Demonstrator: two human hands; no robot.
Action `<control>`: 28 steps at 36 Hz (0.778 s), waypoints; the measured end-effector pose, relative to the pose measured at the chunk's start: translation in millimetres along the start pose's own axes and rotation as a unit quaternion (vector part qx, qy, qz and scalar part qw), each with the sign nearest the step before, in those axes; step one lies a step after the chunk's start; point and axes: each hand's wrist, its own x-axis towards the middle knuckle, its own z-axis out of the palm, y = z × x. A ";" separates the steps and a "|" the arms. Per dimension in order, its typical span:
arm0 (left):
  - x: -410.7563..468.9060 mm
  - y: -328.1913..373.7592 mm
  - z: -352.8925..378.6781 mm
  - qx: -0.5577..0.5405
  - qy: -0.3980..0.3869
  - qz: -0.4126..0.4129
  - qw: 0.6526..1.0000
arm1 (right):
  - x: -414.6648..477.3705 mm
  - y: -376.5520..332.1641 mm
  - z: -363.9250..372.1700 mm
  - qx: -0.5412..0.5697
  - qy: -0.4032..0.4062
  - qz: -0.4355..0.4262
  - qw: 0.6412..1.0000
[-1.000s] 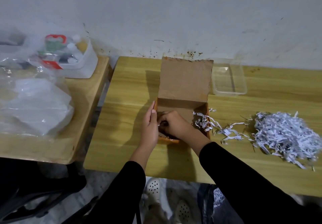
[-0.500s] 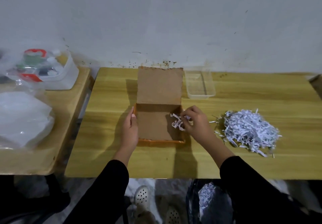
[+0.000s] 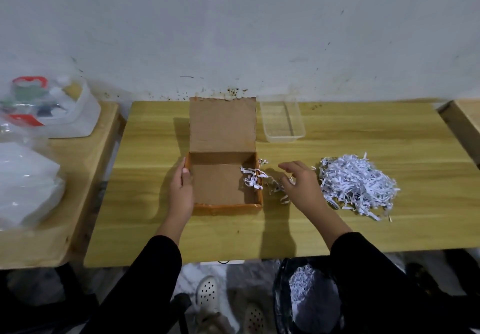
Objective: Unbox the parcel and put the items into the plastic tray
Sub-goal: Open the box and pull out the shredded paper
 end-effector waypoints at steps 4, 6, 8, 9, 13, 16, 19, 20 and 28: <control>0.3 -0.6 -0.7 -0.001 0.000 -0.005 1.000 | 12.7 -24.6 1.5 0.030 -0.051 -0.058 0.997; 0.4 -1.1 -0.8 0.002 0.003 -0.008 1.000 | 17.6 -31.6 8.0 0.011 -0.095 -0.070 0.993; 0.7 -2.0 -1.1 0.000 0.006 -0.009 1.000 | 19.6 -33.9 15.8 -0.030 -0.135 -0.072 0.988; 0.7 -2.0 -1.2 -0.002 0.004 -0.009 1.000 | 19.5 -34.2 19.2 -0.050 -0.147 -0.071 0.985; 0.9 -2.0 -0.9 -0.013 -0.002 -0.008 1.000 | 17.2 -36.1 28.5 -0.093 -0.165 -0.036 0.981; 1.4 -2.4 -1.2 -0.020 -0.007 -0.013 1.000 | 17.2 -38.7 36.0 -0.109 -0.183 -0.013 0.977; 1.0 -2.9 -2.1 -0.026 -0.010 -0.009 1.000 | 18.2 -41.0 41.4 -0.107 -0.184 0.014 0.977; 0.9 -3.1 -2.5 -0.028 -0.010 -0.009 1.000 | 18.6 -41.4 43.2 -0.108 -0.185 0.021 0.977; 1.2 -4.9 -1.9 -0.024 -0.008 -0.019 0.999 | 21.0 -42.3 52.1 -0.140 -0.165 0.052 0.975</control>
